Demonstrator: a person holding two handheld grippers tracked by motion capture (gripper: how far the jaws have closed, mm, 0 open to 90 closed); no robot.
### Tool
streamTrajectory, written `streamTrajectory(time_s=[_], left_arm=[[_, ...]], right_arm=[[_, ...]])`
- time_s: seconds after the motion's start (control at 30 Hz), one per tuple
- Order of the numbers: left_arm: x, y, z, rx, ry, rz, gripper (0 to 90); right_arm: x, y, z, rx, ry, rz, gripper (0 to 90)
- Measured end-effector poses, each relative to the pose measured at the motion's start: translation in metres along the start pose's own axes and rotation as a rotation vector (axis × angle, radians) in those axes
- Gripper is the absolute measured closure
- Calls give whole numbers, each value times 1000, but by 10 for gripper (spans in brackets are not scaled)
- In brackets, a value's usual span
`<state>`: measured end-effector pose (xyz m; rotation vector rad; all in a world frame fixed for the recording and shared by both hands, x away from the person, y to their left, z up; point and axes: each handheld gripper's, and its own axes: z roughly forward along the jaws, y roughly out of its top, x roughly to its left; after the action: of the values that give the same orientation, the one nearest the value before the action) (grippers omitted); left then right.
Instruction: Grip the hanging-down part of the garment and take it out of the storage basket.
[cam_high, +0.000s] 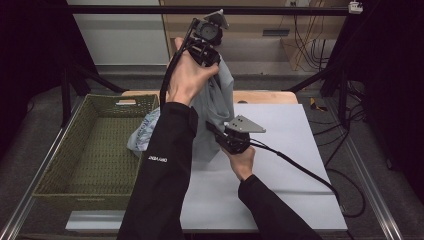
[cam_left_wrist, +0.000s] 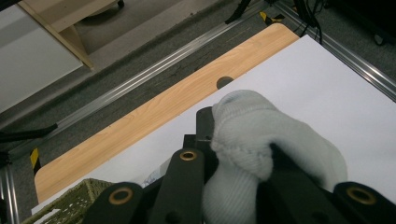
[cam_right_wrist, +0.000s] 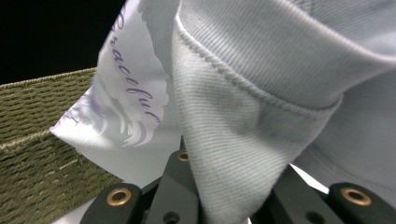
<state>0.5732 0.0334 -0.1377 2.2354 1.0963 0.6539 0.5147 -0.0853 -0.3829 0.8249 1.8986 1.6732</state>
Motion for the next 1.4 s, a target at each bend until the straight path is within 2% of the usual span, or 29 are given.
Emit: streamTrajectory(time_s=[0.1,0.13,0.23,0.3,0.33,0.4,0.43,0.5,0.63,0.67,0.7,0.8,0.83,0.97,1.07,1.13,1.17,1.23,1.27,1.3,1.33,1.37,1.4], left_arm=[[-2,0,1,-6,3,-3,840],[-2,0,1,-4,2,-3,840],[-2,0,1,3,-1,9,840],[-2,0,1,2,-3,7,840],[-3,0,2,-5,-4,1,840],[-4,0,2,5,-8,16,840],[-5,-1,3,-3,-11,8,840],[-5,-1,2,-9,-14,5,840],[-7,-2,1,-12,-19,4,840],[-6,-2,0,2,-17,22,840],[-6,-2,0,-2,-21,19,840],[-8,-2,0,-12,-25,10,840],[-10,-2,0,-14,-30,13,840],[-14,-1,-1,-14,-31,17,840],[-17,-1,0,-11,-37,24,840],[-18,0,0,-13,-42,25,840],[-20,0,-1,-11,-45,28,840],[-21,1,-2,-14,-45,29,840],[-21,1,-2,-14,-45,29,840],[-21,1,-3,-15,-46,30,840],[-21,1,-3,-16,-46,30,840],[-21,2,-4,-16,-47,31,840],[-21,3,-3,-14,-50,31,840]], right_arm=[[-4,0,-7,-2,-5,6,862],[-10,1,-15,-1,-6,1,863],[-15,1,-24,-10,-4,-15,864],[-20,4,-37,-13,-23,-34,865],[-20,4,-37,-13,-23,-34,865],[-27,7,-50,-14,-43,-59,864],[-27,7,-50,-14,-43,-59,864],[-33,11,-63,-18,-64,-75,864],[-38,16,-75,-32,-87,-93,864],[-39,18,-79,-28,-97,-97,864],[-41,21,-87,-35,-125,-109,865],[-45,25,-94,-44,-139,-108,864],[-47,27,-99,-50,-151,-122,863],[-48,30,-106,-49,-162,-140,862],[-48,29,-109,-37,-141,-139,848],[-47,28,-108,-37,-122,-120,815],[-45,24,-107,-37,-131,-109,652],[-45,20,-107,-28,-97,-89,508],[-45,20,-107,-28,-97,-89,508],[-43,16,-108,-44,-110,-72,311],[-43,16,-108,-44,-110,-72,311],[-42,14,-111,-57,-85,-36,168],[-42,14,-112,-57,-80,-20,95]])
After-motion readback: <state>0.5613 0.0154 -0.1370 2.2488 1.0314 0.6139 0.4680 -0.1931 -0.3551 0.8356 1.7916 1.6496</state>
